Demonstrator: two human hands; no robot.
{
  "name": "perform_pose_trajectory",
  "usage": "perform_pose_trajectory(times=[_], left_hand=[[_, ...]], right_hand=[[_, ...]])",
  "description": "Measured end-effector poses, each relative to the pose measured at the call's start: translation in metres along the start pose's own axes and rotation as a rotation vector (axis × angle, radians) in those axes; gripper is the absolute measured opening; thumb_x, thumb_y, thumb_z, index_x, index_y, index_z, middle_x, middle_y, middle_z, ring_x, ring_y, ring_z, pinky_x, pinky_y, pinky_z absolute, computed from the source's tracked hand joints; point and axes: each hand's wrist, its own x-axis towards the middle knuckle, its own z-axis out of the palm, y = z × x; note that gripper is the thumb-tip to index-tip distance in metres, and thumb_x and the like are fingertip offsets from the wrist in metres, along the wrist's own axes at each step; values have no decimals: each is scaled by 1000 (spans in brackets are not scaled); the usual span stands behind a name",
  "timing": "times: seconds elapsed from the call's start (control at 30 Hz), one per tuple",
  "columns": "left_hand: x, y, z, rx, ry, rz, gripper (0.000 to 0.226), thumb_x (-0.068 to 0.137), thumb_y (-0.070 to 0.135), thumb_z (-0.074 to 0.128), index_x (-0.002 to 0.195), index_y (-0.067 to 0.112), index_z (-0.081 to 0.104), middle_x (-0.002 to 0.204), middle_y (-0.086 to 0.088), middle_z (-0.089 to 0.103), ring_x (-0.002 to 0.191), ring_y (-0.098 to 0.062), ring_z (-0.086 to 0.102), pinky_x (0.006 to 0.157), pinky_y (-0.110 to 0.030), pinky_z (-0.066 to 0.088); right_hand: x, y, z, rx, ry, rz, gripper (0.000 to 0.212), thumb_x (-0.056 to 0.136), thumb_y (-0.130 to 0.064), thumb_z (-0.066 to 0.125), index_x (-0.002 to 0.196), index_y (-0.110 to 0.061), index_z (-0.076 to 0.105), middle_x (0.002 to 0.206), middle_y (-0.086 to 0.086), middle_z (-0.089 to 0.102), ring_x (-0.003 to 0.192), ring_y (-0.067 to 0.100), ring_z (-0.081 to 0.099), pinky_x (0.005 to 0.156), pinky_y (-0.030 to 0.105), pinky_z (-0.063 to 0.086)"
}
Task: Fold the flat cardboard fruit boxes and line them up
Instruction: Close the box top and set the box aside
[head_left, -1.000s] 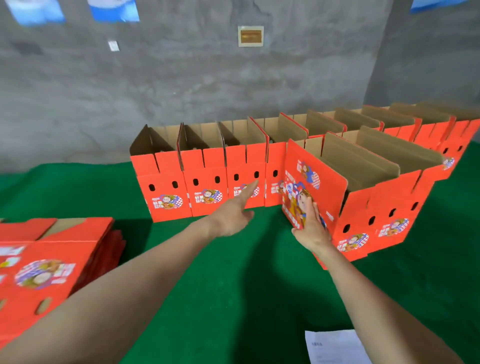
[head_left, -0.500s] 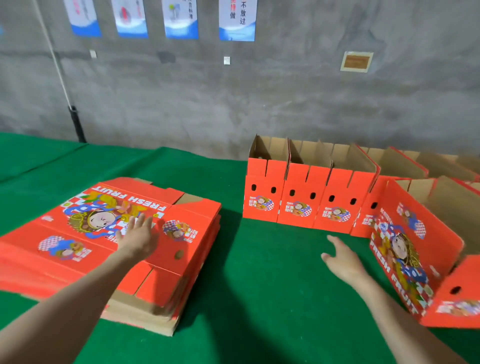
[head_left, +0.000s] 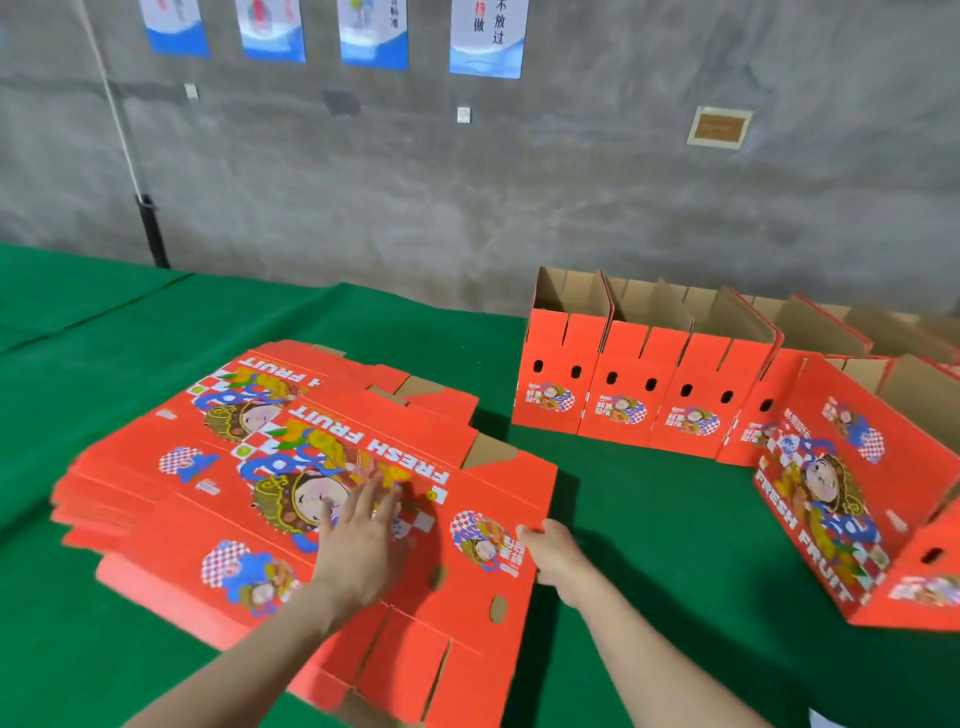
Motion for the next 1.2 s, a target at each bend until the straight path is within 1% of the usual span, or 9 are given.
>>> perform_pose_trajectory(times=[0.1, 0.23, 0.43, 0.57, 0.7, 0.87, 1.0, 1.13, 1.2], left_hand=[[-2, -8, 5, 32, -166, 0, 63, 97, 53, 32, 151, 29, 9, 160, 0, -10, 147, -25, -9, 114, -54, 0], [-9, -3, 4, -39, -104, 51, 58, 97, 54, 30, 149, 33, 18, 160, 0, -3, 147, -24, -4, 116, -49, 3], [11, 6, -54, -321, 206, -38, 60, 88, 37, 63, 140, 15, 43, 152, -14, 25, 138, -33, 27, 109, -42, 24], [30, 3, -93, -653, 471, -73, 46, 80, 11, 74, 114, -10, 52, 114, -29, 55, 106, -39, 53, 97, -48, 40], [38, 6, -110, -1304, 191, -161, 32, 87, 12, 67, 117, 10, 57, 92, -7, 61, 75, -19, 56, 67, -31, 45], [24, 18, -95, -1789, -186, -1, 22, 79, 4, 59, 97, 15, 63, 85, -2, 74, 71, -12, 70, 58, -24, 57], [15, 40, -97, -1761, -198, 113, 31, 71, 3, 63, 98, 17, 63, 83, -6, 73, 66, -16, 69, 56, -30, 57], [4, 53, -104, -1705, -134, 221, 29, 72, 4, 65, 98, 18, 65, 82, -8, 73, 67, -19, 70, 57, -31, 57], [-2, 57, -106, -1702, -118, 233, 29, 73, 5, 64, 98, 18, 65, 84, -9, 73, 69, -21, 70, 58, -33, 58]], right_hand=[[-5, 0, -3, 470, 68, 176, 14, 96, -16, 56, 98, -2, 59, 93, 18, 64, 73, 24, 60, 70, 37, 52], [-12, -7, -16, 641, 204, 205, 17, 95, -3, 52, 78, -1, 55, 76, 16, 58, 63, 24, 53, 61, 34, 44], [-47, -29, -90, 623, 391, -147, 17, 97, -7, 48, 90, -8, 63, 82, 8, 62, 79, 20, 56, 67, 30, 43], [-91, -22, -155, 585, 423, -400, 25, 95, -3, 50, 81, -18, 65, 69, -13, 70, 68, 4, 63, 61, 13, 46], [-113, 1, -197, 573, 512, -468, 19, 93, -1, 53, 90, -15, 65, 67, -19, 68, 63, -9, 63, 62, 4, 46], [-118, 28, -221, 643, 497, -457, 18, 95, -5, 50, 101, -8, 67, 85, -3, 74, 87, 21, 66, 86, 38, 48], [-126, 30, -223, 509, 546, -520, 22, 95, 3, 48, 109, -3, 63, 90, 2, 70, 90, 17, 65, 91, 42, 49], [-135, 11, -215, -34, 981, -720, 29, 88, 3, 59, 114, -8, 59, 106, 2, 56, 93, 18, 58, 87, 43, 48], [-142, -5, -205, -228, 876, -840, 29, 86, -4, 64, 115, -8, 59, 104, 1, 58, 78, 21, 56, 79, 38, 47]])
